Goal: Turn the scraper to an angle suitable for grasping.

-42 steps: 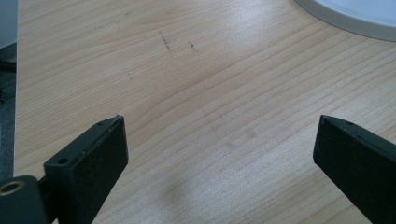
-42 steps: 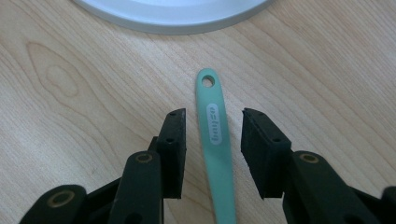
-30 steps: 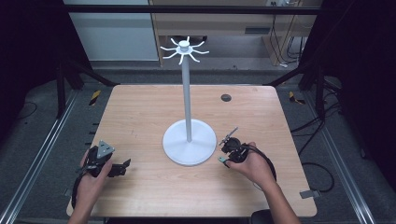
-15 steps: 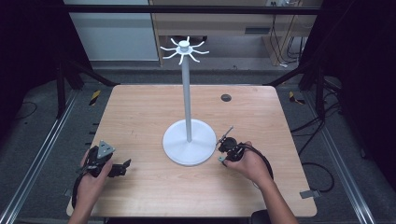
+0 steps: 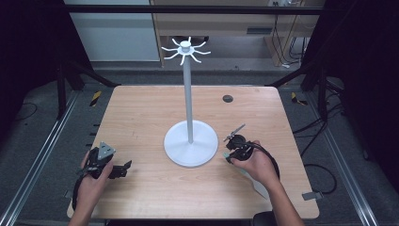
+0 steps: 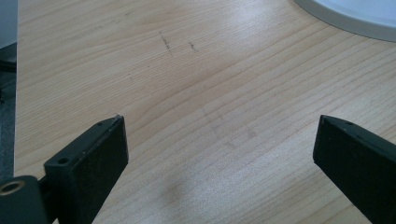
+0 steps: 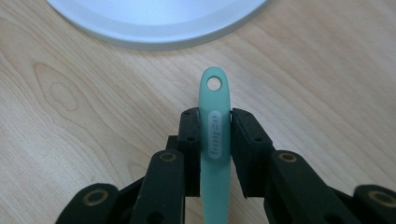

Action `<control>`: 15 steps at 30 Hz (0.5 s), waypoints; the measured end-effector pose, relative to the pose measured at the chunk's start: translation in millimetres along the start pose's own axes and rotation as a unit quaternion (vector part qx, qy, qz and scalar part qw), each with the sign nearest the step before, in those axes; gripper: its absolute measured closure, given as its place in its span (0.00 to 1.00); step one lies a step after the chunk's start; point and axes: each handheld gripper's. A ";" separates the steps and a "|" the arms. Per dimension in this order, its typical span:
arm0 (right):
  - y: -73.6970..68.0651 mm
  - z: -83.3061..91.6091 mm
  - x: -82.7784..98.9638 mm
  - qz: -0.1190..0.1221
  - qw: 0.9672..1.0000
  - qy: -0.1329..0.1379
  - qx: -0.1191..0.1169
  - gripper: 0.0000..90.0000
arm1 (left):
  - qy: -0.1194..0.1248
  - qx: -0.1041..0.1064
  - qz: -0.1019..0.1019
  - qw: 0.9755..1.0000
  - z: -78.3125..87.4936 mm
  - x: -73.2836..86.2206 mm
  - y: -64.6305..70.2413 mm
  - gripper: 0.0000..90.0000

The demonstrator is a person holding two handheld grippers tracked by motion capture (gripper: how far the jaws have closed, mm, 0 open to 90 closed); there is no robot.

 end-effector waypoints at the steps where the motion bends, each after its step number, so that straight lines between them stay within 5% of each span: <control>1: 1.8 4.0 0.7 -0.001 1.000 0.006 0.002 0.83 | 0.000 0.000 0.000 1.000 0.2 0.0 0.0 0.03; 15: 15.2 62.5 1.4 -0.030 0.994 0.100 0.023 0.83 | 0.000 -0.002 0.000 1.000 0.7 0.3 1.1 0.03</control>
Point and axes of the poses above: each handheld gripper's, and its own axes: z roughly backward along the jaws, x roughly out of its underside, y roughly to its right, and after that the axes turned 2 degrees about y, right-handed
